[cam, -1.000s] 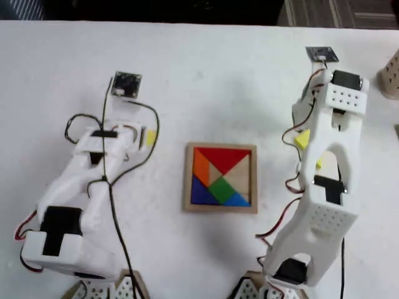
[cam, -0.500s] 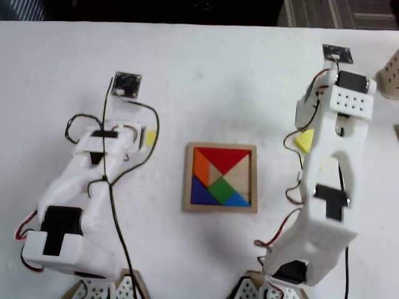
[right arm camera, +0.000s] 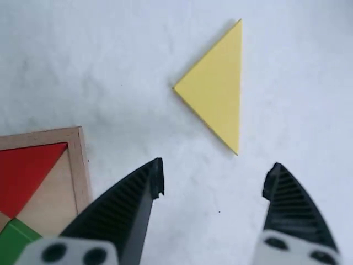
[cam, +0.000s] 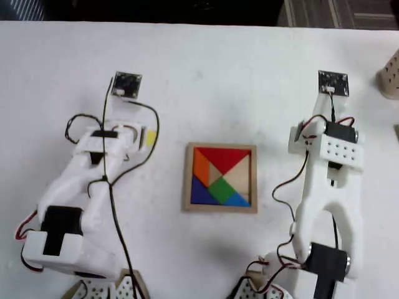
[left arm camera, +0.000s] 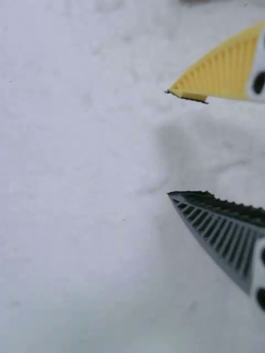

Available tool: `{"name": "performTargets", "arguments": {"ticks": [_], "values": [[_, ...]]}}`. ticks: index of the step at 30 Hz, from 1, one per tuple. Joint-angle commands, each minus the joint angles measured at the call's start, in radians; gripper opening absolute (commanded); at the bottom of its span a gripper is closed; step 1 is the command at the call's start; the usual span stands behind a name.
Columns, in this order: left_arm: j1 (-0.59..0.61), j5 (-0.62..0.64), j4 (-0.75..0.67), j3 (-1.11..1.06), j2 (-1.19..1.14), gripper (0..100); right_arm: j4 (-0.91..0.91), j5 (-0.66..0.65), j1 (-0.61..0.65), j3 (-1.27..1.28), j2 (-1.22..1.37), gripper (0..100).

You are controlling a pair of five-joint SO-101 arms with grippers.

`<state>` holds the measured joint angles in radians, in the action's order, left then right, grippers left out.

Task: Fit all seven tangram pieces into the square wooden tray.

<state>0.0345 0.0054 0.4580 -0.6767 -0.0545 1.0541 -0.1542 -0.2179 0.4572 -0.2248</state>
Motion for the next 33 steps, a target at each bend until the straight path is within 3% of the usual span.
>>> {"name": "performTargets", "arguments": {"ticks": [1, 4, 10, 20, 24, 30, 33], "values": [[0.013, -0.014, 0.017, 0.029, 0.051, 29, -0.027, 0.011, -0.008, -0.023, -0.053, 14.6], [0.015, -0.014, 0.017, 0.029, 0.051, 28, -0.084, 0.054, -0.021, -0.064, -0.008, 1.0], [0.015, -0.014, 0.017, 0.029, 0.051, 28, 0.079, 0.064, -0.071, -0.262, 0.139, 15.6], [0.015, -0.014, 0.017, 0.029, 0.051, 29, 0.427, 0.066, -0.071, -0.809, 0.55, 6.5], [0.015, -0.014, 0.017, 0.029, 0.051, 29, 0.49, 0.098, -0.079, -0.941, 0.633, 8.4], [0.016, -0.014, 0.017, 0.032, 0.051, 29, 0.499, 0.072, -0.082, -0.987, 0.682, 19.4], [0.016, -0.014, 0.017, 0.035, 0.05, 29, 0.495, 0.078, -0.081, -0.984, 0.685, 17.0]]}}
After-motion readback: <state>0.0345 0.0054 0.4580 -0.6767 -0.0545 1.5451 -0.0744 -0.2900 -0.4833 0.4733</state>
